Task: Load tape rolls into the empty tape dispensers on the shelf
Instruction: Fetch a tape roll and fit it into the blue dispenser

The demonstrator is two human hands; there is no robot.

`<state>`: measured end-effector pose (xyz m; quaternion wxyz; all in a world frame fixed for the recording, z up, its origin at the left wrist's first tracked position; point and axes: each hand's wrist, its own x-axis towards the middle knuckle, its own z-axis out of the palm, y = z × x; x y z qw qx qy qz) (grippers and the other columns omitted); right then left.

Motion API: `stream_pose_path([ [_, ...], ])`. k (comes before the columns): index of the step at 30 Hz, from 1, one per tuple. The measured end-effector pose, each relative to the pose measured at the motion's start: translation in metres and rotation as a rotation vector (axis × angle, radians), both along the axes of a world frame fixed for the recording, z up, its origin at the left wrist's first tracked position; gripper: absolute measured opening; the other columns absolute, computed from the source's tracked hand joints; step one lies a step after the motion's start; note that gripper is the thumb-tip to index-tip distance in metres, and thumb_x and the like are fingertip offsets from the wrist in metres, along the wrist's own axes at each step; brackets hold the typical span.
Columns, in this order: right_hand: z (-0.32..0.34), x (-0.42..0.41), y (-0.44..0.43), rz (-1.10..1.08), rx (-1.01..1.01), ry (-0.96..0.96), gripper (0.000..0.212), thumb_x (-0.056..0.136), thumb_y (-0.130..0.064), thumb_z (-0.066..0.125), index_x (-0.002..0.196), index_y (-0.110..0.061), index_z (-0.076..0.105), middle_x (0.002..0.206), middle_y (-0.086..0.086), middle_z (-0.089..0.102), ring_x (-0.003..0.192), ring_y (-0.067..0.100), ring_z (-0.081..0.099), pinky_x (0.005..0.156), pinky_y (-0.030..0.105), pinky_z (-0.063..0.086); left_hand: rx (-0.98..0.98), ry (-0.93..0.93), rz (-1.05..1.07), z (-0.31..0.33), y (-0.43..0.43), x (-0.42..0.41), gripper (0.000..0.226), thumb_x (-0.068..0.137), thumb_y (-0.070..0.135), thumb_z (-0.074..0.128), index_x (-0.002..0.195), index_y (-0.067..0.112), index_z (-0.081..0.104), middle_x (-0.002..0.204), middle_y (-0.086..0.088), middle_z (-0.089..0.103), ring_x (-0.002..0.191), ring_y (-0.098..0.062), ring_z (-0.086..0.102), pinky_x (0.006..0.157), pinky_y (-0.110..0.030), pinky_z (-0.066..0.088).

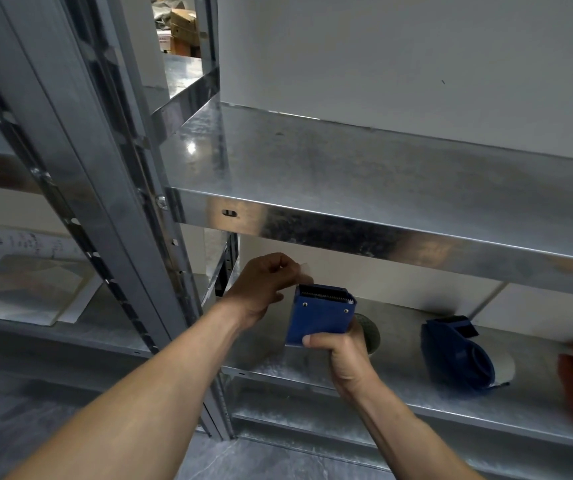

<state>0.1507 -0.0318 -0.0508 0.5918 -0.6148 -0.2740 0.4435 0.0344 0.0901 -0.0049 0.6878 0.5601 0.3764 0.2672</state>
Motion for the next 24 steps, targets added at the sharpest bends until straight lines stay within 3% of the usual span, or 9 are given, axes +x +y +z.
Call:
stream_pose_path([
  [4,-0.003,0.004,0.001,-0.011,-0.005,-0.012,0.069,0.039,-0.007,0.074,0.107,0.0,0.064,0.092,0.009,0.075,0.088,0.025,0.067,0.067,0.032,0.055,0.059,0.022,-0.03,0.006,0.001,-0.004,0.022,0.092,0.016,0.062,0.071,0.022,0.06,0.091,-0.004,0.077,0.1,-0.018,0.069,0.099,-0.051,0.041],
  [8,-0.004,0.005,0.003,-0.017,-0.009,-0.013,0.067,0.04,-0.006,0.073,0.107,-0.002,0.065,0.093,0.011,0.075,0.089,0.026,0.067,0.069,0.036,0.055,0.079,0.018,-0.041,0.008,0.002,-0.005,0.025,0.09,0.015,0.064,0.068,0.024,0.061,0.086,-0.001,0.076,0.092,-0.011,0.069,0.087,-0.041,0.042],
  [12,-0.002,0.005,0.003,0.001,-0.021,-0.039,0.068,0.041,-0.006,0.074,0.108,-0.004,0.064,0.091,0.005,0.076,0.087,0.022,0.068,0.064,0.028,0.055,0.129,0.022,-0.074,0.009,0.004,-0.005,0.03,0.093,0.011,0.06,0.067,0.025,0.064,0.08,-0.002,0.075,0.088,-0.017,0.069,0.096,-0.052,0.045],
  [16,0.004,0.007,0.005,0.031,-0.041,-0.085,0.071,0.04,-0.006,0.075,0.109,-0.014,0.062,0.09,-0.001,0.076,0.081,0.013,0.07,0.063,0.027,0.055,0.236,0.061,-0.084,0.01,0.007,-0.004,0.015,0.093,0.009,0.059,0.08,0.008,0.067,0.08,-0.006,0.075,0.081,-0.021,0.067,0.095,-0.058,0.047],
  [19,0.007,0.007,0.008,0.054,-0.056,-0.111,0.071,0.04,-0.005,0.077,0.109,-0.016,0.062,0.093,0.0,0.076,0.081,0.012,0.07,0.065,0.028,0.055,0.307,0.074,-0.105,0.018,0.005,0.001,0.017,0.093,0.008,0.06,0.086,-0.006,0.067,0.085,-0.009,0.076,0.074,-0.018,0.067,0.086,-0.046,0.055],
  [22,0.008,0.006,0.008,0.057,-0.071,-0.117,0.069,0.041,-0.005,0.077,0.107,-0.017,0.062,0.091,0.001,0.076,0.078,0.012,0.07,0.065,0.029,0.056,0.393,0.126,-0.156,0.03,0.002,0.006,0.02,0.094,0.013,0.06,0.091,-0.004,0.071,0.089,-0.004,0.076,0.065,-0.005,0.065,0.069,-0.019,0.055],
  [24,0.008,0.006,0.008,0.052,-0.08,-0.112,0.068,0.041,-0.007,0.076,0.107,-0.017,0.063,0.09,0.001,0.076,0.081,0.015,0.07,0.069,0.035,0.057,0.425,0.143,-0.157,0.032,0.003,0.006,0.022,0.095,0.017,0.059,0.095,-0.001,0.072,0.091,0.001,0.075,0.062,-0.001,0.063,0.064,-0.011,0.05],
])
